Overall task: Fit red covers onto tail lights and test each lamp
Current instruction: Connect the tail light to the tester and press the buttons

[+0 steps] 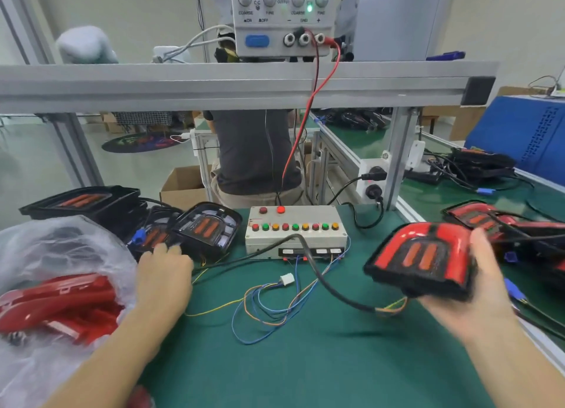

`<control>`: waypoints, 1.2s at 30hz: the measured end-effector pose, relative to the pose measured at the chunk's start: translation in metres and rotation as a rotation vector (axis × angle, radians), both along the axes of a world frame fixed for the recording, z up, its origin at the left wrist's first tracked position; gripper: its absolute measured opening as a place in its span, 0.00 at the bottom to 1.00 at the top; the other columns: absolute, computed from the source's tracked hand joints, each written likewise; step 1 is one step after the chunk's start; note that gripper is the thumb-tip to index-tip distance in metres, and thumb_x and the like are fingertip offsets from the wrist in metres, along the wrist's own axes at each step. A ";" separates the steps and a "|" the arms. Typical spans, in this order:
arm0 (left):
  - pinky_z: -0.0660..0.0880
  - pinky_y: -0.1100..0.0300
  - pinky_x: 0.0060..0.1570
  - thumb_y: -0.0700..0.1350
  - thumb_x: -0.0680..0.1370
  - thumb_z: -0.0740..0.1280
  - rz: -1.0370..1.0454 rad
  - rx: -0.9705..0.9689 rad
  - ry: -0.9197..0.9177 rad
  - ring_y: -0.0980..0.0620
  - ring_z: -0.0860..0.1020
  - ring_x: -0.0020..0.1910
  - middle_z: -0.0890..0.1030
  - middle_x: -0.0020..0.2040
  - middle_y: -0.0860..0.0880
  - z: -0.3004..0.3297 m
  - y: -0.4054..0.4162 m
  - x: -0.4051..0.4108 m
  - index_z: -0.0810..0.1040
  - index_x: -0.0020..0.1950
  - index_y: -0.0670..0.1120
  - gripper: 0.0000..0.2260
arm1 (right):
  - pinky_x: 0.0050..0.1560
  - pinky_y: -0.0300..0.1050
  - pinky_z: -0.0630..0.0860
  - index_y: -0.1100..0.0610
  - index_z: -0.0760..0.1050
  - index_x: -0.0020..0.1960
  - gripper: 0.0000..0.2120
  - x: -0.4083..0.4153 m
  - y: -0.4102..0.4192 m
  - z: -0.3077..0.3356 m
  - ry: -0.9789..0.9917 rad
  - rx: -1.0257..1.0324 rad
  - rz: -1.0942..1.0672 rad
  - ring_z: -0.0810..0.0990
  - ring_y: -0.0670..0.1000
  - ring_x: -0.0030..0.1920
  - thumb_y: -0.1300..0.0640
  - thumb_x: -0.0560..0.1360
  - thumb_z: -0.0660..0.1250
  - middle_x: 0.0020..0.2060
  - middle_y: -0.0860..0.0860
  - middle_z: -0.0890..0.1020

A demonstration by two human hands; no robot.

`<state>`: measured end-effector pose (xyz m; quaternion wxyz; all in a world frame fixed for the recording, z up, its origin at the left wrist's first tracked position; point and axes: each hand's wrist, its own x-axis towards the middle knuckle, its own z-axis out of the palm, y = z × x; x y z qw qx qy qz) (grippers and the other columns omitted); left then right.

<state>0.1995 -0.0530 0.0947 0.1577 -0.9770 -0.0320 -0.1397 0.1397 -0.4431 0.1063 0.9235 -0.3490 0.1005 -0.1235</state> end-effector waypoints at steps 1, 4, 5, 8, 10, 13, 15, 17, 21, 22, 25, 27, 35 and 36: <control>0.70 0.53 0.43 0.39 0.71 0.68 -0.047 -0.054 -0.065 0.44 0.75 0.49 0.79 0.47 0.48 0.004 -0.001 -0.003 0.84 0.47 0.48 0.09 | 0.40 0.49 0.81 0.51 0.86 0.45 0.20 -0.007 0.018 -0.001 0.078 -0.076 0.139 0.85 0.51 0.40 0.37 0.73 0.64 0.44 0.52 0.86; 0.68 0.57 0.25 0.32 0.63 0.76 -0.195 -0.252 -0.283 0.42 0.76 0.30 0.76 0.35 0.43 0.016 -0.007 -0.011 0.83 0.36 0.42 0.07 | 0.31 0.50 0.82 0.51 0.86 0.35 0.19 -0.002 0.017 -0.013 0.198 -0.213 0.186 0.86 0.53 0.34 0.43 0.75 0.64 0.38 0.54 0.87; 0.68 0.58 0.22 0.31 0.63 0.77 -0.253 -0.300 -0.379 0.42 0.75 0.25 0.76 0.34 0.43 0.020 -0.011 -0.012 0.83 0.36 0.42 0.08 | 0.31 0.51 0.82 0.52 0.86 0.35 0.18 0.003 0.014 -0.016 0.266 -0.250 0.187 0.86 0.54 0.34 0.45 0.76 0.64 0.38 0.55 0.86; 0.71 0.57 0.21 0.30 0.66 0.75 -0.423 -0.437 -0.584 0.43 0.76 0.24 0.81 0.40 0.44 0.035 -0.029 -0.012 0.83 0.41 0.42 0.09 | 0.42 0.52 0.81 0.59 0.83 0.50 0.18 0.012 0.009 -0.025 0.453 -0.413 0.200 0.85 0.58 0.40 0.44 0.75 0.66 0.43 0.60 0.86; 0.74 0.56 0.24 0.30 0.68 0.71 -0.565 -0.494 -0.640 0.44 0.79 0.29 0.82 0.45 0.44 0.039 -0.045 -0.012 0.83 0.45 0.40 0.09 | 0.55 0.56 0.78 0.64 0.80 0.55 0.24 0.019 0.001 -0.027 0.545 -0.556 0.223 0.84 0.60 0.46 0.43 0.75 0.66 0.46 0.62 0.85; 0.78 0.51 0.27 0.29 0.70 0.68 -0.734 -0.597 -0.611 0.44 0.83 0.39 0.81 0.50 0.39 0.043 -0.069 -0.009 0.83 0.48 0.37 0.10 | 0.58 0.52 0.76 0.65 0.79 0.57 0.24 0.022 -0.002 -0.018 0.580 -0.871 0.189 0.84 0.58 0.46 0.44 0.76 0.66 0.47 0.60 0.85; 0.77 0.50 0.27 0.29 0.70 0.69 -0.787 -0.653 -0.552 0.43 0.83 0.40 0.79 0.47 0.39 0.050 -0.084 -0.008 0.83 0.47 0.39 0.09 | 0.62 0.48 0.71 0.62 0.76 0.64 0.24 0.024 0.000 -0.007 0.537 -1.236 0.053 0.80 0.55 0.56 0.46 0.77 0.67 0.59 0.58 0.81; 0.78 0.48 0.32 0.36 0.72 0.67 -0.806 -0.816 -0.478 0.46 0.81 0.39 0.78 0.46 0.45 0.057 -0.098 -0.007 0.83 0.46 0.41 0.06 | 0.59 0.48 0.70 0.59 0.76 0.65 0.23 0.024 0.004 0.007 0.437 -1.494 -0.142 0.78 0.53 0.58 0.45 0.78 0.65 0.61 0.55 0.80; 0.77 0.50 0.32 0.40 0.71 0.59 -1.081 -0.689 -0.381 0.45 0.79 0.38 0.69 0.48 0.52 0.056 -0.133 -0.013 0.80 0.38 0.42 0.09 | 0.43 0.47 0.81 0.65 0.76 0.59 0.36 0.026 0.047 0.041 0.355 -0.684 0.565 0.85 0.56 0.50 0.33 0.76 0.53 0.52 0.59 0.85; 0.77 0.50 0.30 0.38 0.71 0.62 -1.114 -0.651 -0.337 0.44 0.79 0.36 0.70 0.47 0.51 0.054 -0.141 -0.017 0.79 0.38 0.41 0.07 | 0.46 0.52 0.81 0.65 0.75 0.60 0.38 0.025 0.064 0.044 0.341 -0.543 0.714 0.84 0.58 0.52 0.32 0.76 0.52 0.54 0.61 0.83; 0.75 0.51 0.26 0.37 0.67 0.63 -1.065 -0.669 -0.302 0.43 0.76 0.32 0.76 0.43 0.43 0.043 -0.156 -0.021 0.78 0.38 0.39 0.05 | 0.52 0.59 0.80 0.59 0.78 0.55 0.26 0.026 0.103 0.041 0.269 -0.402 0.839 0.82 0.60 0.49 0.39 0.80 0.54 0.50 0.62 0.83; 0.75 0.50 0.29 0.38 0.69 0.59 -1.000 -0.774 -0.369 0.43 0.75 0.34 0.76 0.41 0.41 0.033 -0.154 -0.024 0.79 0.38 0.37 0.09 | 0.42 0.52 0.84 0.64 0.80 0.49 0.22 0.028 0.112 0.037 0.281 -0.216 0.788 0.85 0.58 0.41 0.48 0.82 0.56 0.43 0.62 0.84; 0.73 0.62 0.47 0.66 0.69 0.64 -0.729 -1.728 1.095 0.52 0.78 0.44 0.83 0.44 0.44 0.026 -0.137 -0.098 0.74 0.54 0.47 0.26 | 0.28 0.34 0.78 0.70 0.76 0.48 0.12 0.043 0.087 0.038 0.216 0.171 0.398 0.79 0.46 0.26 0.65 0.82 0.56 0.32 0.55 0.81; 0.73 0.61 0.51 0.62 0.72 0.66 -0.856 -1.648 1.279 0.52 0.78 0.46 0.82 0.47 0.39 0.028 -0.132 -0.104 0.74 0.60 0.47 0.24 | 0.29 0.33 0.78 0.70 0.76 0.49 0.11 0.040 0.082 0.040 0.194 0.189 0.374 0.79 0.46 0.27 0.66 0.81 0.56 0.34 0.55 0.82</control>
